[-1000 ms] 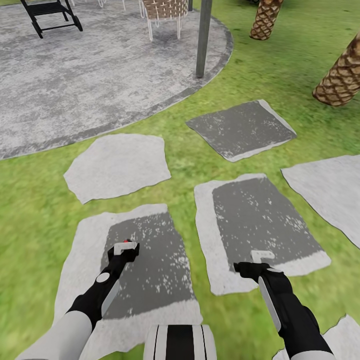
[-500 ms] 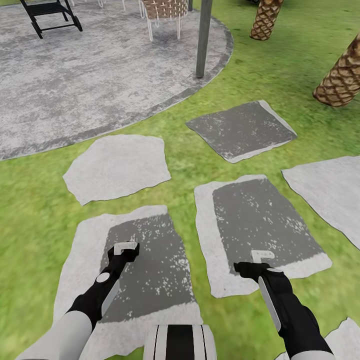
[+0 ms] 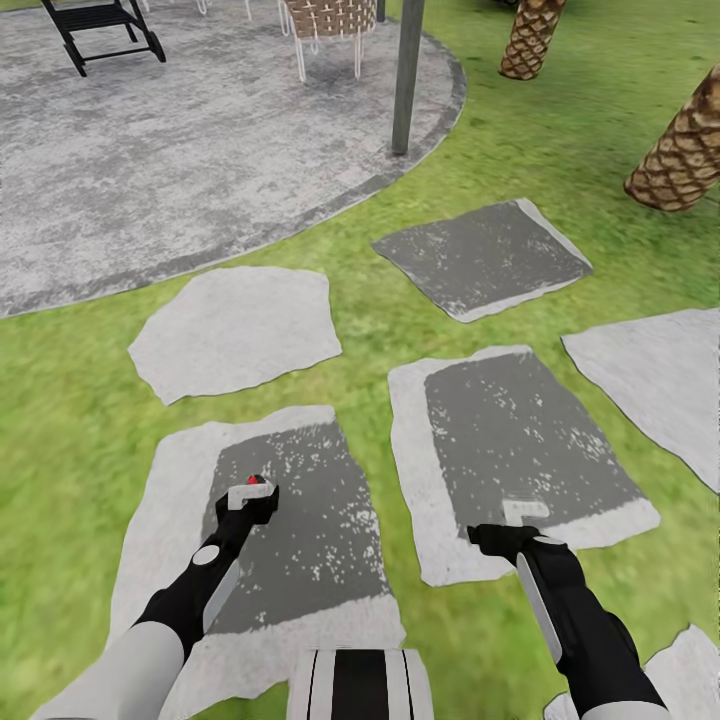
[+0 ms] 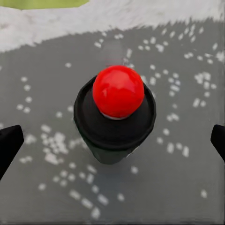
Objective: In the garden, pick up the pesticide atomizer on the floor and spray pesticide onto both trees until each tree trunk is fully covered.
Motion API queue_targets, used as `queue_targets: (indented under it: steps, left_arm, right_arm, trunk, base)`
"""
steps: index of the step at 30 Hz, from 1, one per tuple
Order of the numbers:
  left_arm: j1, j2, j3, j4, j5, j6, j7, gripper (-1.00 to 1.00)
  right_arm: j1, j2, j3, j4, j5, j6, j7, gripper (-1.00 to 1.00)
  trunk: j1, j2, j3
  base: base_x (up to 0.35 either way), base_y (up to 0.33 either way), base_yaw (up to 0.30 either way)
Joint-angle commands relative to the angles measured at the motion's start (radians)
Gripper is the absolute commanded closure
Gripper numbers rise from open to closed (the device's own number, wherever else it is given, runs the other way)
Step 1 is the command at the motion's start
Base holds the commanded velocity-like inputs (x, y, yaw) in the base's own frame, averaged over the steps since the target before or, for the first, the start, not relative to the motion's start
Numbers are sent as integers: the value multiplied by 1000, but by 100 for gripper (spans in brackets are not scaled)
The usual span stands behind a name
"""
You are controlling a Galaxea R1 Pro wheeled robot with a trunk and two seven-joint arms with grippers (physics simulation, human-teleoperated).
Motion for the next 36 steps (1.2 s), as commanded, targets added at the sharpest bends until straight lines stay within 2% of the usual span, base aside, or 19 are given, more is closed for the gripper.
queue_targets:
  steps: [1, 36]
  left_arm:
    - [0, 0, 0, 0, 0, 0, 0, -100]
    - [0, 0, 0, -1, 0, 0, 0, -100]
  right_arm:
    - [0, 0, 0, 0, 0, 0, 0, -100]
    - [0, 0, 0, 0, 0, 0, 0, -100]
  trunk:
    - [0, 0, 0]
    - [0, 0, 0]
  base:
    - [-65, 0, 0]
    - [9, 0, 0]
